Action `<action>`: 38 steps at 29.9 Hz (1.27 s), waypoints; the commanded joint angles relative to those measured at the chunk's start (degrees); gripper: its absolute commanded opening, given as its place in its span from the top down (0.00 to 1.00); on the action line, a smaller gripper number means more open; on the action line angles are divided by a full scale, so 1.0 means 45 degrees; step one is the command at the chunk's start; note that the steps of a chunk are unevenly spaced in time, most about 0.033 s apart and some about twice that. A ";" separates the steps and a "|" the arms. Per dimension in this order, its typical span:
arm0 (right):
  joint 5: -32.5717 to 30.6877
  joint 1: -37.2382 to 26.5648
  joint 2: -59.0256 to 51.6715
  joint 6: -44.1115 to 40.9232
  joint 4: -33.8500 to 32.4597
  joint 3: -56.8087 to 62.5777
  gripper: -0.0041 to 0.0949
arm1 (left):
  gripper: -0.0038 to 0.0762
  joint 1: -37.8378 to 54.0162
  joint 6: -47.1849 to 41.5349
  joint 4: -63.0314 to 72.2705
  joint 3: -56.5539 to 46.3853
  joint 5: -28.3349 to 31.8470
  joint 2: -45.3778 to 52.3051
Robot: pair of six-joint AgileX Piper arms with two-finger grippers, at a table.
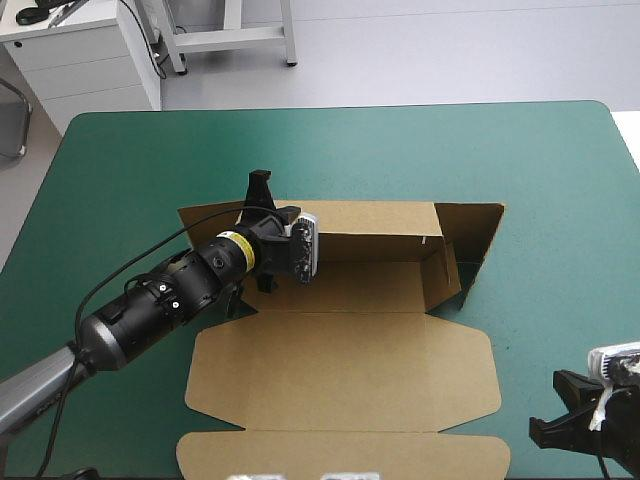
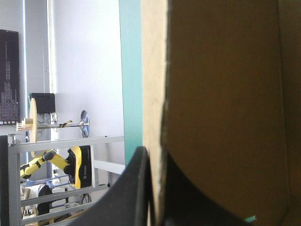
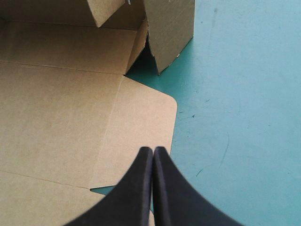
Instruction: Fold the box
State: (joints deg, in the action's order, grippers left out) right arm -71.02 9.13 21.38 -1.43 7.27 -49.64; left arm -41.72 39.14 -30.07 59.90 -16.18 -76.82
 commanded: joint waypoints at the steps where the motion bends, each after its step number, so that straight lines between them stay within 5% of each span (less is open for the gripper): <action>1: 0.0831 -0.0041 0.0141 -0.0123 0.0112 -0.0308 0.98 | 0.96 -0.0032 -0.0231 0.0112 0.0309 0.0684 -0.0204; 11: 0.1389 -0.0041 0.0141 -0.0168 -0.0021 -0.0326 0.92 | 0.96 -0.0032 -0.1196 0.0057 0.0309 0.0770 -0.0732; 18: 0.1532 -0.0041 0.1102 -0.0168 -0.0021 -0.1520 0.44 | 0.96 -0.0032 -0.1273 0.0080 0.0309 0.0747 -0.0732; 22: 0.1501 -0.0041 0.2141 0.0317 -0.0050 -0.2612 0.27 | 0.96 -0.0032 -0.1310 0.0080 0.0309 0.0722 -0.0732; 38: 0.1377 -0.0041 0.7828 0.0792 -0.1241 -0.6457 0.26 | 0.96 -0.0032 -0.1956 0.0080 0.0309 0.0506 -0.0732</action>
State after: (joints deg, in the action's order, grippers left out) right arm -67.99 9.13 52.84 0.97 2.17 -74.86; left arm -40.80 33.05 -33.19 60.86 -13.96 -80.34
